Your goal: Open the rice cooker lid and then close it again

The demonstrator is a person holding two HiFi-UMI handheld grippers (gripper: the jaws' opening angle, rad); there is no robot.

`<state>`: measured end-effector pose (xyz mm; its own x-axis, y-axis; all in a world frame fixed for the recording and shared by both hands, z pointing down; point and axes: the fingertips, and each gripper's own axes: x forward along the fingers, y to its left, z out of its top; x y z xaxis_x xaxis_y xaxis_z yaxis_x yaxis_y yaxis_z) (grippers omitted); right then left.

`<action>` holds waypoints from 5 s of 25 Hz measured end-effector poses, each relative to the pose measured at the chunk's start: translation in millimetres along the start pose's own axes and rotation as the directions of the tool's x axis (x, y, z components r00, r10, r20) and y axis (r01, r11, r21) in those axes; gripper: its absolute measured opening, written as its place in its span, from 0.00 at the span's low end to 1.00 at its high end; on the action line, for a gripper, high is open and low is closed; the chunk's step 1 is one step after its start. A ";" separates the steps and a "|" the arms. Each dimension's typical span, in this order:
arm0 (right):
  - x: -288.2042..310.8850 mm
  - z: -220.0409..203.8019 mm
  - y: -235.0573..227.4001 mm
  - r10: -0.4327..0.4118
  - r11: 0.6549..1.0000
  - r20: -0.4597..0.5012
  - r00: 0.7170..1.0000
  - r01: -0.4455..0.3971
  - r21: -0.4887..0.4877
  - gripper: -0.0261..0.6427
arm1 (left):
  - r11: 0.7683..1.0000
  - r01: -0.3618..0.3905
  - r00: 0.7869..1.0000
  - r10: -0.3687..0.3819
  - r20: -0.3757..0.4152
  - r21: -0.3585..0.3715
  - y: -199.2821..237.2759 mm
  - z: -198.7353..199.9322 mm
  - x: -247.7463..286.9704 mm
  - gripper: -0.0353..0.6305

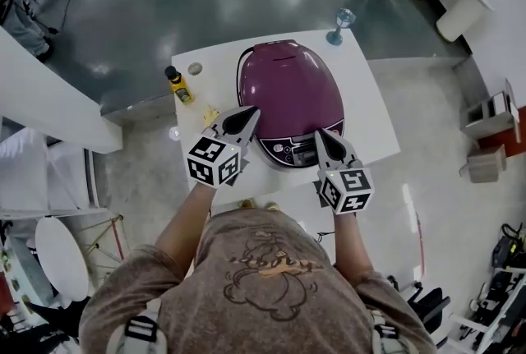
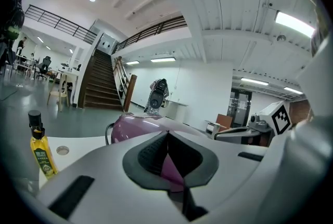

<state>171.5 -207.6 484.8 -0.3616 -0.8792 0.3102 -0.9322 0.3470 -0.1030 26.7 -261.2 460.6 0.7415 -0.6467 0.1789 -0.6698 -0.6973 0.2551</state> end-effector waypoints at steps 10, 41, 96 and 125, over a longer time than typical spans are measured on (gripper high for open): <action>4.9 -5.8 5.0 -0.004 0.998 -0.066 0.998 -0.001 -0.068 0.04 | 1.000 -0.014 1.000 0.014 -0.012 -0.012 3.9 -8.1 4.1 0.09; 5.9 -11.4 6.4 -0.015 0.995 -0.108 0.994 0.004 -0.102 0.04 | 1.000 -0.004 1.000 0.004 -0.013 0.028 4.3 -9.1 12.8 0.09; 3.7 -7.0 8.6 0.019 0.994 -0.042 0.999 -0.023 -0.109 0.05 | 0.991 0.077 0.981 -0.095 0.167 0.111 27.8 148.1 19.1 0.09; 2.8 -6.1 10.2 0.043 0.994 -0.052 0.998 -0.048 -0.101 0.05 | 0.995 0.088 0.953 -0.098 0.287 0.050 64.9 193.9 25.8 0.09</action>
<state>161.1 -204.6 490.4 -0.3999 -0.8454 0.3540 -0.9072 0.4201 -0.0218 -5.5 -383.0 297.5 0.7610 -0.6362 -0.1269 -0.6033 -0.7660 0.2218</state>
